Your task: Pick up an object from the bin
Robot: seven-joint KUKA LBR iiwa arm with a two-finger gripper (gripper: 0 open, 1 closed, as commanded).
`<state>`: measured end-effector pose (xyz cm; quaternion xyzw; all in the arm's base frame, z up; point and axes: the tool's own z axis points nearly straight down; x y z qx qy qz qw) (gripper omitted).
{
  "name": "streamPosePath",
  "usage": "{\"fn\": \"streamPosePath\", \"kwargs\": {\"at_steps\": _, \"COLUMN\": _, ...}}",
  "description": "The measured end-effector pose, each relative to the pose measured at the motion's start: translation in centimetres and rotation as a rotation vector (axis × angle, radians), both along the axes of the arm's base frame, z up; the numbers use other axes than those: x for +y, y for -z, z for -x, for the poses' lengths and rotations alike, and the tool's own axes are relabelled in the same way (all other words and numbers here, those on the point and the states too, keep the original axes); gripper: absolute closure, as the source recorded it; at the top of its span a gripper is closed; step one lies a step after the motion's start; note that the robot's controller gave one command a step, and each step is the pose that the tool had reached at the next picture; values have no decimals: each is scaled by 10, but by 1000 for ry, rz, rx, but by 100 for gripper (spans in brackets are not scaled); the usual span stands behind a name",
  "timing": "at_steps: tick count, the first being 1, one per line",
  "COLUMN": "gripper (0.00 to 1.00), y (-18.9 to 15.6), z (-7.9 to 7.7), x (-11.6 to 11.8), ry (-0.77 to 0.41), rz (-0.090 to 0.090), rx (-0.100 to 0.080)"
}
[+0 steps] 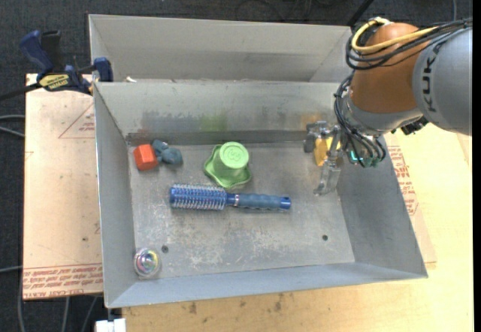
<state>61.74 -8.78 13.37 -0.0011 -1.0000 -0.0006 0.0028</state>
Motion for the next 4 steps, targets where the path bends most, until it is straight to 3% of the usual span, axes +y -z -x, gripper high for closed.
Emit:
{"fn": "streamPosePath", "kwargs": {"at_steps": 1, "gripper": 0, "y": 2, "z": 22, "x": 55, "ry": -170, "rz": -2, "rx": -5}}
{"fn": "streamPosePath", "kwargs": {"at_steps": 2, "gripper": 0, "y": 68, "z": 51, "x": 104, "ry": -150, "rz": -3, "rx": 0}}
{"fn": "streamPosePath", "kwargs": {"at_steps": 3, "gripper": 100, "y": 63, "z": 48, "x": 101, "ry": -147, "rz": 0, "rx": -7}}
{"fn": "streamPosePath", "kwargs": {"at_steps": 4, "gripper": 100, "y": -140, "z": 70, "x": 132, "ry": -240, "rz": 0, "rx": -16}}
